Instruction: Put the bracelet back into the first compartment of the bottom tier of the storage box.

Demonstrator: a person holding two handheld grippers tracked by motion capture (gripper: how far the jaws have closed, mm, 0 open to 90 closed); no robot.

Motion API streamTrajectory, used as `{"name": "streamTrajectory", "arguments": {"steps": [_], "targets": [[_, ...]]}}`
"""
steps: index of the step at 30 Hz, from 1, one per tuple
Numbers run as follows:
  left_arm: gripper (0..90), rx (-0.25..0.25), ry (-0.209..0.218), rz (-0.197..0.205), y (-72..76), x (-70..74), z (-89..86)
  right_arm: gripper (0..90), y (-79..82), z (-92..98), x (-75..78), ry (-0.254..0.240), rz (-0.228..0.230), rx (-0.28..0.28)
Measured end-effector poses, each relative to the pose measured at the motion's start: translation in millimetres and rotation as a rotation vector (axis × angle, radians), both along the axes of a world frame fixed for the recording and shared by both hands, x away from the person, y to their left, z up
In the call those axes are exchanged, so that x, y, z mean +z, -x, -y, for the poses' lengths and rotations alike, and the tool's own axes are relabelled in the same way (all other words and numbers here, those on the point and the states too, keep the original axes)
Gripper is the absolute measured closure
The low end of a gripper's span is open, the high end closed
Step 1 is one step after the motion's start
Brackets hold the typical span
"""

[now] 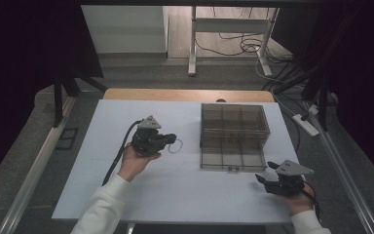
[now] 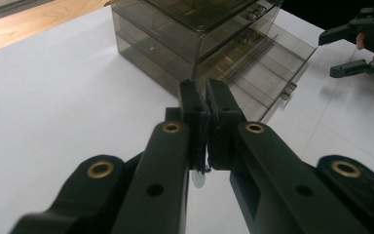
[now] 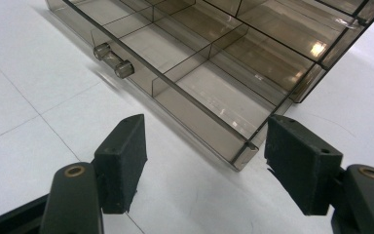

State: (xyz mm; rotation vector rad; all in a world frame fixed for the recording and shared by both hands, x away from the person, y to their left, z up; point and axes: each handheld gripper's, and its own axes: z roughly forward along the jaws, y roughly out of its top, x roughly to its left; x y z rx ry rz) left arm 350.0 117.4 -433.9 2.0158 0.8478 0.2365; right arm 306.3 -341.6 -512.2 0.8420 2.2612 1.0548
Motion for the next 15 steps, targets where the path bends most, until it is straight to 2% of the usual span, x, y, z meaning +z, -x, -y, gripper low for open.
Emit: {"name": "streamTrajectory", "arguments": {"steps": [15], "targets": [[87.1, -0.041, -0.002, -0.005, -5.6, -1.6, 21.5, 31.8, 1.8, 1.9, -0.4, -0.001, -0.001, -0.006]]}}
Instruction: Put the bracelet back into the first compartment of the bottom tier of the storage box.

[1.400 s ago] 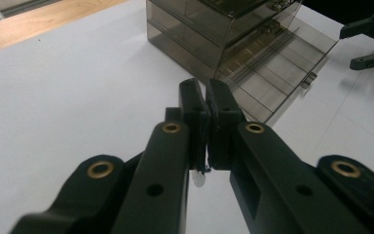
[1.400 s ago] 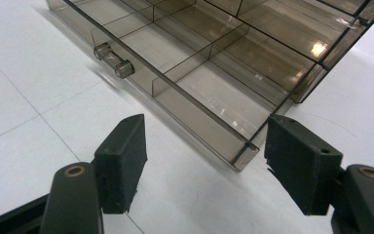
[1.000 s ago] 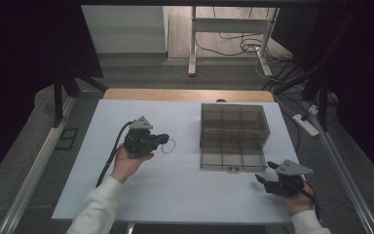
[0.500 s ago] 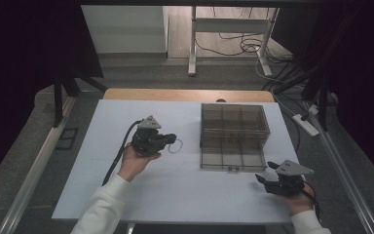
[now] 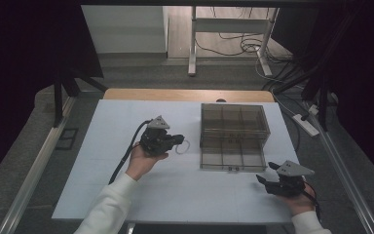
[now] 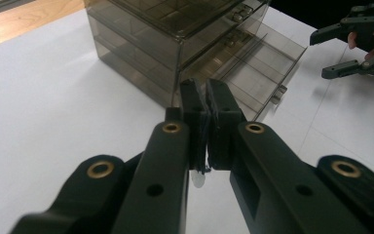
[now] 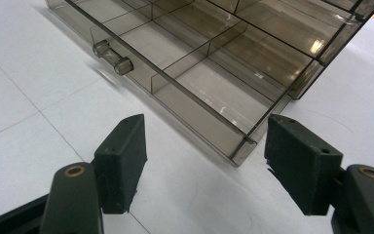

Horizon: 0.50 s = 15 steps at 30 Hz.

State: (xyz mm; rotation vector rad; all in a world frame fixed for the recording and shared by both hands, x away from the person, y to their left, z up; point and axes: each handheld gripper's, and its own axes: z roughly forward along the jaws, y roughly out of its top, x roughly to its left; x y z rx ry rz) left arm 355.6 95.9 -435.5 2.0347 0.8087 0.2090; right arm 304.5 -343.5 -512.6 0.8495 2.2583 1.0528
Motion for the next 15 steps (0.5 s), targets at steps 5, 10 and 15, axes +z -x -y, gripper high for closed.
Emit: {"name": "streamTrajectory", "arguments": {"steps": [5, 10, 15], "targets": [[87.2, -0.016, -0.003, 0.0, -1.4, -0.2, 7.5, 31.8, 0.9, 1.1, 0.2, 0.004, 0.0, -0.002], [87.2, -0.032, -0.007, -0.001, -2.2, -1.0, 15.6, 31.8, 1.6, 1.8, 0.0, 0.002, -0.001, -0.006], [87.1, -0.042, -0.008, -0.001, -2.6, -0.8, 20.2, 31.9, 2.0, 2.5, 0.0, 0.002, -0.001, -0.005]]}}
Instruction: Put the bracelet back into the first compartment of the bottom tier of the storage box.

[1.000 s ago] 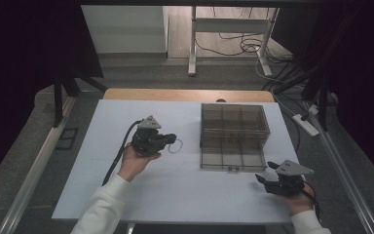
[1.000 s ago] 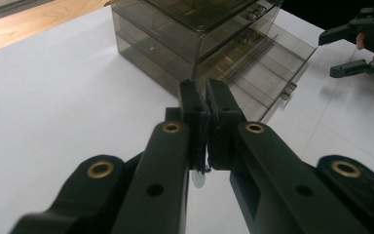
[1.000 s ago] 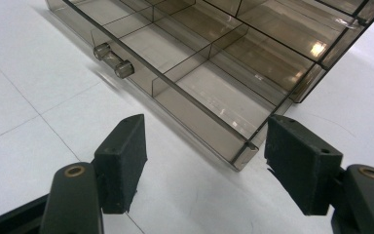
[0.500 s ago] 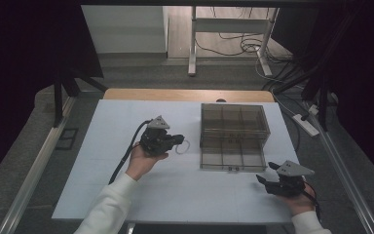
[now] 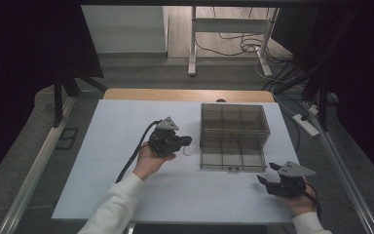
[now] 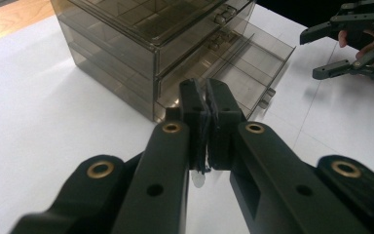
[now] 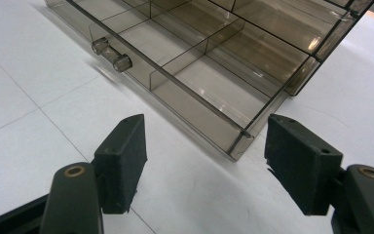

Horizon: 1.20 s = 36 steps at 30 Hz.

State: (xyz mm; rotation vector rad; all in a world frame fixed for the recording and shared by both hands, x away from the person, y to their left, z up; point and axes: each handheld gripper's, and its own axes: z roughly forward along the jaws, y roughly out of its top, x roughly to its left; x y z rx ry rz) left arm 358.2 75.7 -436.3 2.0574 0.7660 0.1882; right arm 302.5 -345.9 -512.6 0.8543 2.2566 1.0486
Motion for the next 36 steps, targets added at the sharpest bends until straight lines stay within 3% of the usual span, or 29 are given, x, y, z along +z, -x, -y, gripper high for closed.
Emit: {"name": "streamTrajectory", "arguments": {"steps": [36], "targets": [[87.2, -0.059, 0.002, -0.003, -3.7, -3.6, 34.6, 31.8, 0.1, 0.6, 0.0, -0.001, 0.003, -0.005]]}}
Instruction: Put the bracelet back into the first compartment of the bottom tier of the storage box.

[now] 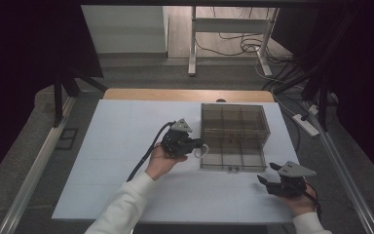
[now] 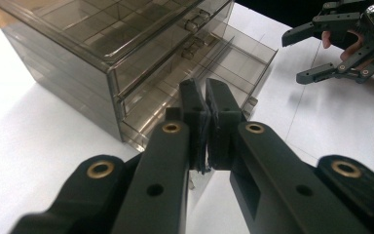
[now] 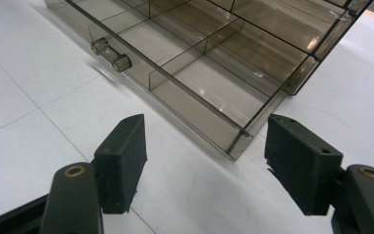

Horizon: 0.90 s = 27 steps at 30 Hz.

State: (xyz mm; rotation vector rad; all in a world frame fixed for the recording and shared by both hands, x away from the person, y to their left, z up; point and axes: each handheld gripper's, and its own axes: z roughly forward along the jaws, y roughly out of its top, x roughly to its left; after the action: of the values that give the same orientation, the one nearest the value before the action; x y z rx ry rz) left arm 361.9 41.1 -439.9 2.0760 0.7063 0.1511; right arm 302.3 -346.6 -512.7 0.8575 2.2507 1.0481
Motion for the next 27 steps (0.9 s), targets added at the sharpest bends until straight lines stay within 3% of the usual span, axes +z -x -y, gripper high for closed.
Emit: {"name": "streamTrajectory", "arguments": {"steps": [27], "targets": [[87.1, -0.044, -0.023, -0.016, -9.8, -16.1, 33.2, 31.8, 0.2, 0.8, -0.9, -0.006, -0.004, 0.0]]}}
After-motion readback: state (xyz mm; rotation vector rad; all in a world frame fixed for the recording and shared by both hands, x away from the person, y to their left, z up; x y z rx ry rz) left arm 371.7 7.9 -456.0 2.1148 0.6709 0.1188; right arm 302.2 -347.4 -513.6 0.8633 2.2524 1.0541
